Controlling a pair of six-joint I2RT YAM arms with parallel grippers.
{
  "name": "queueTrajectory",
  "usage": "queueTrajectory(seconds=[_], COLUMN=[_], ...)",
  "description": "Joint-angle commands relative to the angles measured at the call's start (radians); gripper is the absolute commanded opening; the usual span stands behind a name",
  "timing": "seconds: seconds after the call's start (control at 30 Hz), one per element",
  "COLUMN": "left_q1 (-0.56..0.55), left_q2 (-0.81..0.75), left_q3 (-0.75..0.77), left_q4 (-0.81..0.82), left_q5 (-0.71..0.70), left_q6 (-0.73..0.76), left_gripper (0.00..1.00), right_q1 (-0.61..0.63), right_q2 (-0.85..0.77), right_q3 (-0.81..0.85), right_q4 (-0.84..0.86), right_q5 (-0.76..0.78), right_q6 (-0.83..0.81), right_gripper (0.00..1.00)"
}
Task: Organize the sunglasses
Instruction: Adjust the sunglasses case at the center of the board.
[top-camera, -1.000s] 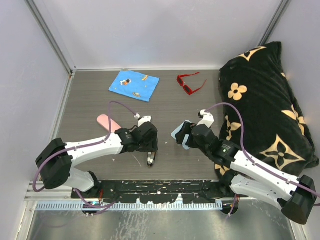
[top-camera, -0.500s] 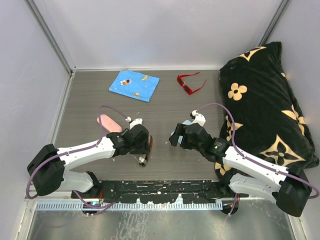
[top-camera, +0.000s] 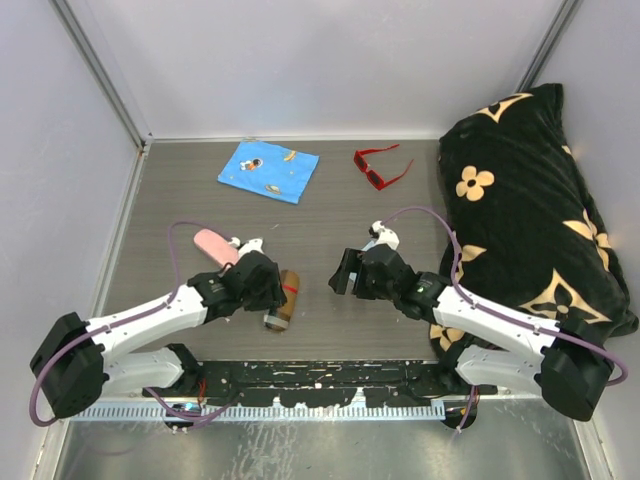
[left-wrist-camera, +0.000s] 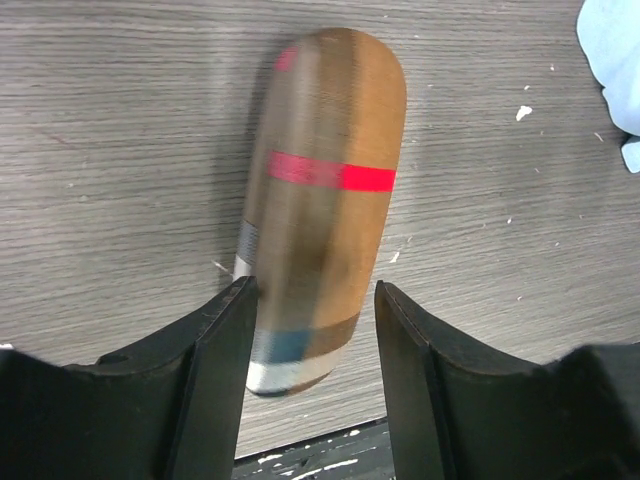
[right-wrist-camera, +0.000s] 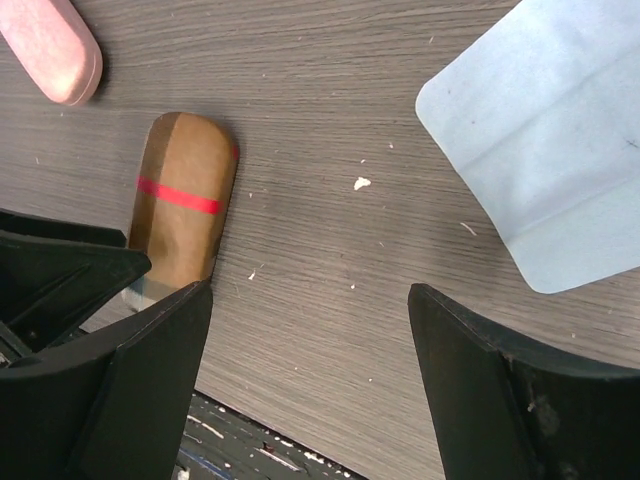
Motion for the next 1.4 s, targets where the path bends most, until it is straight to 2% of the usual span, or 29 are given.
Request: queueTrajectory(seconds=[0.0, 0.4, 0.77, 0.97, 1.17, 1.37], left_q1=[0.020, 0.021, 0.042, 0.046, 0.053, 0.144], left_q2=[-0.047, -0.054, -0.098, -0.209, -0.372, -0.396], left_q3=[-0.028, -0.077, -0.086, -0.068, -0.006, 0.117], left_q4=[0.060, 0.171, 0.148, 0.053, -0.108, -0.233], left_q5=[0.024, 0.077, 0.039, -0.010, -0.154, -0.200], left_q6=[-0.001, 0.028, 0.033, 0.031, 0.046, 0.117], left_gripper=[0.52, 0.56, 0.58, 0.61, 0.77, 0.80], right_q1=[0.000, 0.000, -0.001, 0.000, 0.000, 0.001], right_q2=[0.013, 0.072, 0.191, 0.274, 0.362, 0.491], right_q3=[0.058, 0.104, 0.238, 0.312, 0.404, 0.539], right_q4=[0.068, 0.041, -0.023, -0.041, -0.041, -0.075], right_q5=[-0.028, -0.029, -0.026, -0.073, -0.156, -0.258], right_q6=[0.005, -0.015, -0.243, -0.369, -0.516, -0.632], right_gripper=[0.85, 0.85, 0.88, 0.90, 0.90, 0.91])
